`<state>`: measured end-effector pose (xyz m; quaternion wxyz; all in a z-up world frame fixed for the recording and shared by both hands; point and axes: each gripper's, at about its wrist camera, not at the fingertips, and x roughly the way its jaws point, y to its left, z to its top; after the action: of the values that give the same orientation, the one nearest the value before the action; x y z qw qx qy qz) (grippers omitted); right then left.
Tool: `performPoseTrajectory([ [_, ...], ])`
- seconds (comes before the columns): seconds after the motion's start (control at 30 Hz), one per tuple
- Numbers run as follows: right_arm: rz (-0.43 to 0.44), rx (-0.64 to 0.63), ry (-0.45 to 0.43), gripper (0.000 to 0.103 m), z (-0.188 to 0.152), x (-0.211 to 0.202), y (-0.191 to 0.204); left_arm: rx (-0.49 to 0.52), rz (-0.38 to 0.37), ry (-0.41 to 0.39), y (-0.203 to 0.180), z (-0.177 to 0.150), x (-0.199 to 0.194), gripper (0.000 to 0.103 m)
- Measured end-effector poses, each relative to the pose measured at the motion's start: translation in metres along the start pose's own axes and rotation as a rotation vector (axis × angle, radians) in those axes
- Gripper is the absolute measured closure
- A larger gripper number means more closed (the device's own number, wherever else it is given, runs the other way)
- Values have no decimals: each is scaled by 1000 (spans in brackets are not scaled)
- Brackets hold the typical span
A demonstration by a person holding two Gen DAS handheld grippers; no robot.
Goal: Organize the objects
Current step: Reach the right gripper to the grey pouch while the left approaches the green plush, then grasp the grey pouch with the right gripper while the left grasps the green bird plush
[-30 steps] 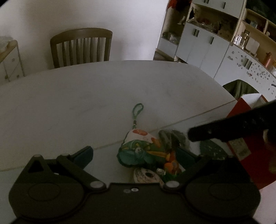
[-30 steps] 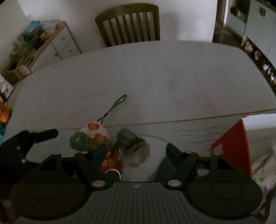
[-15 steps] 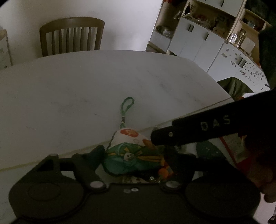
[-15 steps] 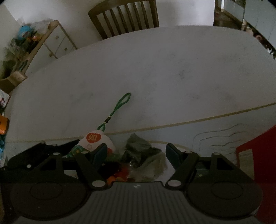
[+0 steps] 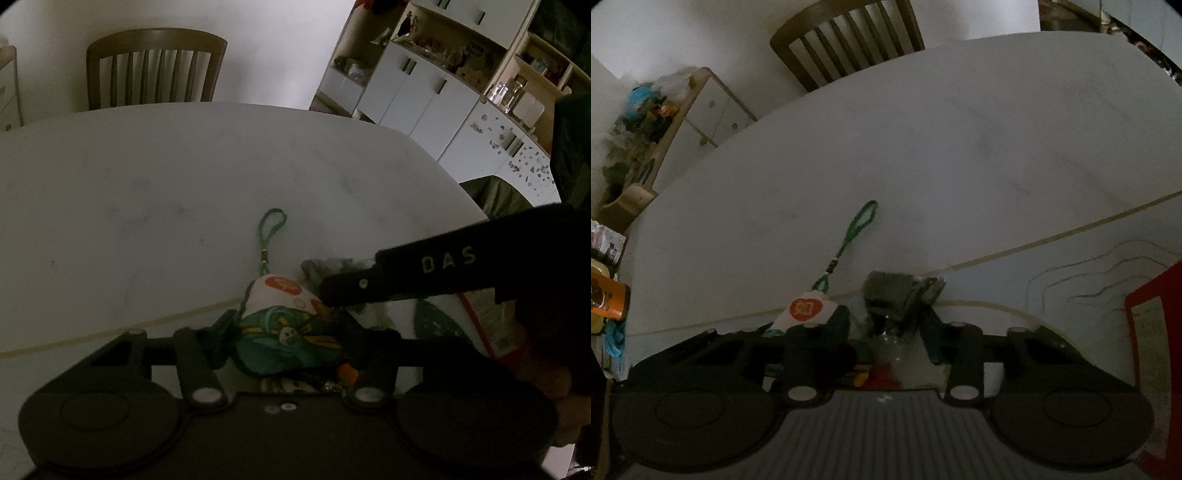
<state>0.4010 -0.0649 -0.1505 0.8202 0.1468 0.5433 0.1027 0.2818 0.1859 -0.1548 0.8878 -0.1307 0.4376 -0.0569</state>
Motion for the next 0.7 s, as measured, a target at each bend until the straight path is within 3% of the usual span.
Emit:
performPoseTrajectory([
  [0.17,-15,-24,-26,76,-2,-5,0,-5,2,-6,0,1,-3,59],
  [0.7,42,-59,-132,77,-28,-77,2,-41,-55,-59,-17,7,-59,60],
])
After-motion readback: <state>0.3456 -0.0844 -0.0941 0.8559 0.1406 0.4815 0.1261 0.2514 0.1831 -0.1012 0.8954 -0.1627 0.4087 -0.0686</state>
